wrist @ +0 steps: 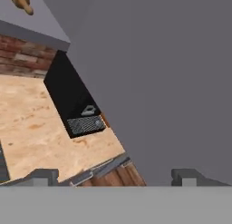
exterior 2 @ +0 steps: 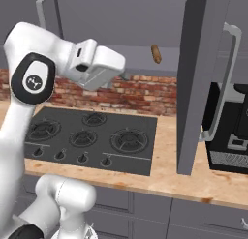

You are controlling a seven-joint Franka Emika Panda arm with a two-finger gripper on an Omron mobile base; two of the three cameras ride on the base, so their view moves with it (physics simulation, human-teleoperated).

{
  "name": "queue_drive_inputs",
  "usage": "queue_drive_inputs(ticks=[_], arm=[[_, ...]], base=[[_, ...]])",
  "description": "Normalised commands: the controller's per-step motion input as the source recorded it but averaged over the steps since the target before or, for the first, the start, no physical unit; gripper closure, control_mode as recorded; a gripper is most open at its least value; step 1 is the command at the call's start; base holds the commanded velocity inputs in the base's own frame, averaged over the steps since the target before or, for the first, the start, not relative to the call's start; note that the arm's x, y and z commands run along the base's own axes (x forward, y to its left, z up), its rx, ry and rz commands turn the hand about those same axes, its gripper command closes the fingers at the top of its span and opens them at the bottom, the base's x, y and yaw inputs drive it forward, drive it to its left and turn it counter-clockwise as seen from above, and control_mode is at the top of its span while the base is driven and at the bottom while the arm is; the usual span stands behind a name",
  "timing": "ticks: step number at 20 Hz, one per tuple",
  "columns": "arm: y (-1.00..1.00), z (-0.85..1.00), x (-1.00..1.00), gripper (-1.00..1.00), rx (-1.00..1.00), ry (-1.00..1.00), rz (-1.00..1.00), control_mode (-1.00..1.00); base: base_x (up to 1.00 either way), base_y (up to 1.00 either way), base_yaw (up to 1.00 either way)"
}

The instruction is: Open the cabinet, retrieve the rolling pin, and place it next to the meat on the cutting board to prepare for tenderizing.

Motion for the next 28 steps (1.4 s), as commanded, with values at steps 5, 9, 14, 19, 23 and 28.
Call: queue_drive_inputs(ticks=[5,9,14,19,23,28], arm=[[0.36,0.18,0.07,-1.0,0.14,-0.23,0.2,-1.0],[0.37,0.18,0.25,-1.0,0.16,-0.15,0.18,-1.0],[0.15,0.14,0.36,-1.0,0.14,-0.11,0.2,-1.0],[0.0,0.02,0.51,-1.0,0.06,-0.07,0.18,-1.0],[0.0,0.0,0.64,-1.0,0.01,0.0,0.17,-1.0],[-0.04,-0.04,0.5,-1.0,0.0,0.01,0.08,-1.0]], base=[[0.0,0.0,0.0],[0.0,0.0,0.0],[0.0,0.0,0.0],[0.0,0.0,0.0],[0.0,0.0,0.0],[0.0,0.0,0.0]])
